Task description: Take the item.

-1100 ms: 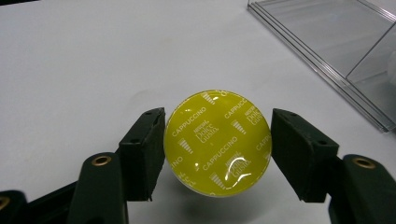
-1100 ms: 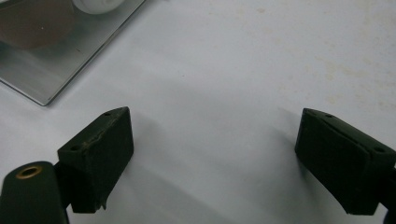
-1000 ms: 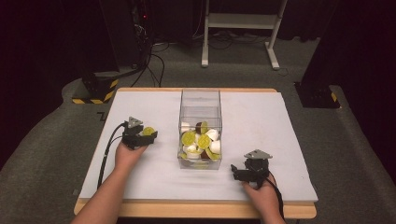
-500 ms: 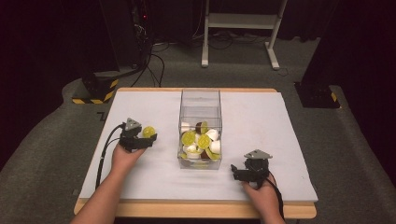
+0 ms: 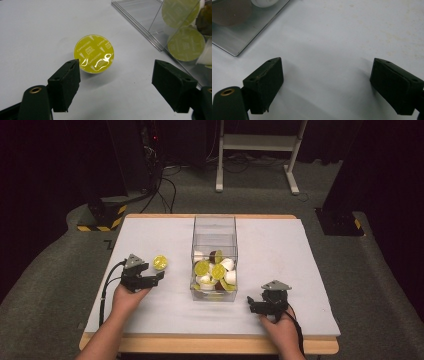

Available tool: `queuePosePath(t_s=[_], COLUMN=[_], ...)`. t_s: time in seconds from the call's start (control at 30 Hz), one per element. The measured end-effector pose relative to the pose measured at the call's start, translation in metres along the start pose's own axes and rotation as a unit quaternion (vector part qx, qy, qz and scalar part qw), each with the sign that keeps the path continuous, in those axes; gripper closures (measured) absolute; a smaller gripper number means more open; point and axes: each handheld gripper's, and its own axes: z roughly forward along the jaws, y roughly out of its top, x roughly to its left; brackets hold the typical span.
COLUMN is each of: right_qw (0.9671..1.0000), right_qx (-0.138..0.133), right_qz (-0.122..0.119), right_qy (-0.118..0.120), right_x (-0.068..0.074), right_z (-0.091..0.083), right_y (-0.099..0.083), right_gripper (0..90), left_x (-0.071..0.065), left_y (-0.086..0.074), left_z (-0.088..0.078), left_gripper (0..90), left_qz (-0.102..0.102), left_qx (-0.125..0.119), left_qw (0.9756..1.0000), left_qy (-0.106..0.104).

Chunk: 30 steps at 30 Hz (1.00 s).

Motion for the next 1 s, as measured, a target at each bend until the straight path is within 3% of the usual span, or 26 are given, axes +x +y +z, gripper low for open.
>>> queuePosePath(t_s=[0.27, 0.37, 0.57, 0.63, 0.73, 0.8, 1.0], right_qw=[1.0, 1.0, 1.0, 1.0, 1.0, 1.0, 1.0], right_qx=[0.0, 0.0, 0.0, 0.0, 0.0, 0.0, 0.0], right_qz=[0.0, 0.0, 0.0, 0.0, 0.0, 0.0, 0.0], right_qy=[0.0, 0.0, 0.0, 0.0, 0.0, 0.0, 0.0], right_x=[0.0, 0.0, 0.0, 0.0, 0.0, 0.0, 0.0], right_z=[0.0, 0.0, 0.0, 0.0, 0.0, 0.0, 0.0], right_y=[0.0, 0.0, 0.0, 0.0, 0.0, 0.0, 0.0], right_gripper=[11.5, 11.5, 11.5, 11.5, 11.5, 11.5, 11.4], left_x=[0.001, 0.003, 0.005, 0.006, 0.006, 0.006, 0.006], left_y=[-0.018, -0.028, -0.051, -0.059, -0.061, -0.061, -0.062], left_z=[-0.015, -0.02, -0.03, -0.03, -0.03, -0.03, -0.031], left_gripper=[25.3, 26.6, 24.8, 22.6, 18.3, 18.3, 19.1], left_qz=[0.005, 0.025, 0.038, 0.057, 0.057, 0.048, 0.048], left_qx=[0.013, 0.031, 0.055, 0.066, 0.056, 0.053, 0.052], left_qw=[0.9999, 0.9992, 0.9975, 0.9956, 0.9958, 0.9964, 0.9966], left_qy=[-0.001, 0.006, 0.021, 0.036, 0.044, 0.044, 0.044])
